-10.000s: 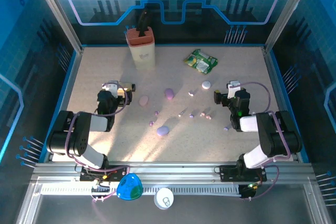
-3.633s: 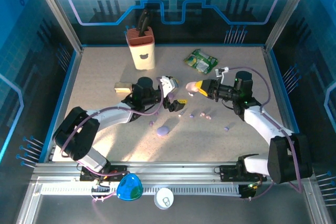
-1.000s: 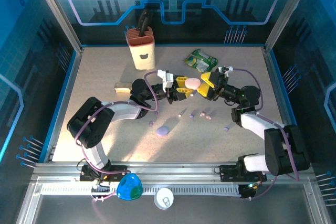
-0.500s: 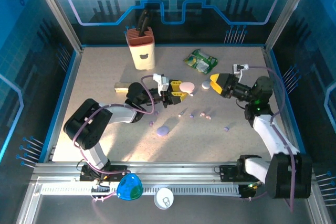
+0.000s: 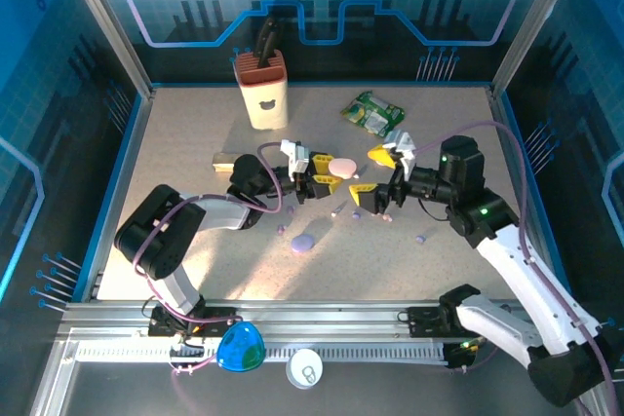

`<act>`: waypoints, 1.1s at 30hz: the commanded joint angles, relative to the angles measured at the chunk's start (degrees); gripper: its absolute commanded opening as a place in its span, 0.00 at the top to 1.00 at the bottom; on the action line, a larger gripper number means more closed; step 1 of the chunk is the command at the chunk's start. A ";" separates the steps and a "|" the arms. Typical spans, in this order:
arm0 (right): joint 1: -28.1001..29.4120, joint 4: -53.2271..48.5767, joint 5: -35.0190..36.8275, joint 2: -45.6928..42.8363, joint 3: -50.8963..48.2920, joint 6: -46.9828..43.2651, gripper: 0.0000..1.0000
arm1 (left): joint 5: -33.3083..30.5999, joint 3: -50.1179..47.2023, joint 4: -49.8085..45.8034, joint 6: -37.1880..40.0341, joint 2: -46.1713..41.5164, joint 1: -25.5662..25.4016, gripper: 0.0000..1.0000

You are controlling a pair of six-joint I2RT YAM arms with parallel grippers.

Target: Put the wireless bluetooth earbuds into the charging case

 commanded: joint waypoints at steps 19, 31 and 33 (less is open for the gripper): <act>5.61 -2.73 18.30 11.32 8.93 -13.26 0.01 | 2.88 -1.37 1.94 -1.56 -3.22 0.47 0.62; 3.96 0.09 20.34 11.08 9.03 -9.12 0.01 | 3.01 -1.64 1.96 -1.14 -3.49 0.44 0.62; 3.72 0.43 20.34 11.24 9.22 -8.65 0.01 | 3.06 -1.64 1.96 -1.22 -3.49 0.46 0.62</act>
